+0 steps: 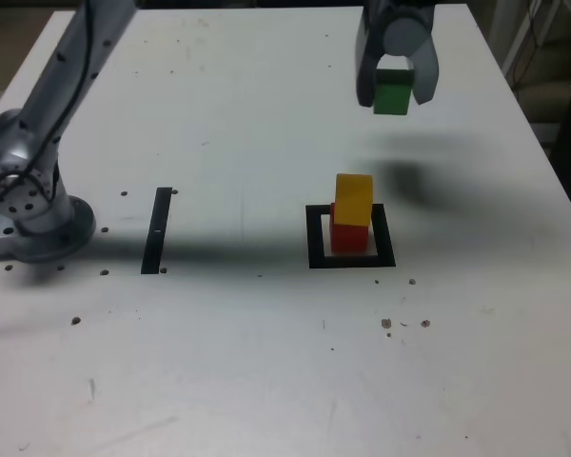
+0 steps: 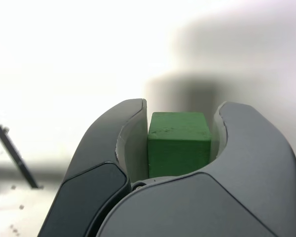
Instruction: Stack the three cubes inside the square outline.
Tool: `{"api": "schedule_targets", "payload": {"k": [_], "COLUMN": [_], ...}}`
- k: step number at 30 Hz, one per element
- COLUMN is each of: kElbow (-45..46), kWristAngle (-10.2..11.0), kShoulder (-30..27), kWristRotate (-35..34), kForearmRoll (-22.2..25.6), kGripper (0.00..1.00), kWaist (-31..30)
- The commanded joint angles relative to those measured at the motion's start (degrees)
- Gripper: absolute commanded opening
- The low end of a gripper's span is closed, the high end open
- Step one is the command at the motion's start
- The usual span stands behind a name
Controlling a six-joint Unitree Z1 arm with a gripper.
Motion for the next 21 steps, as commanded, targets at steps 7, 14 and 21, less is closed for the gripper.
{"api": "schedule_targets", "payload": {"k": [7,14,21], "kElbow": [7.8,12.6,17.2], "kWristAngle": [0.0,-0.7,-1.6], "kShoulder": [-7.7,-11.1,-13.3], "kWristRotate": [-4.4,-7.6,-10.0], "kForearmRoll": [0.4,-0.4,-2.6], "kGripper": [0.3,0.3,0.3], "kWaist": [-5.6,-9.7,-12.5]}}
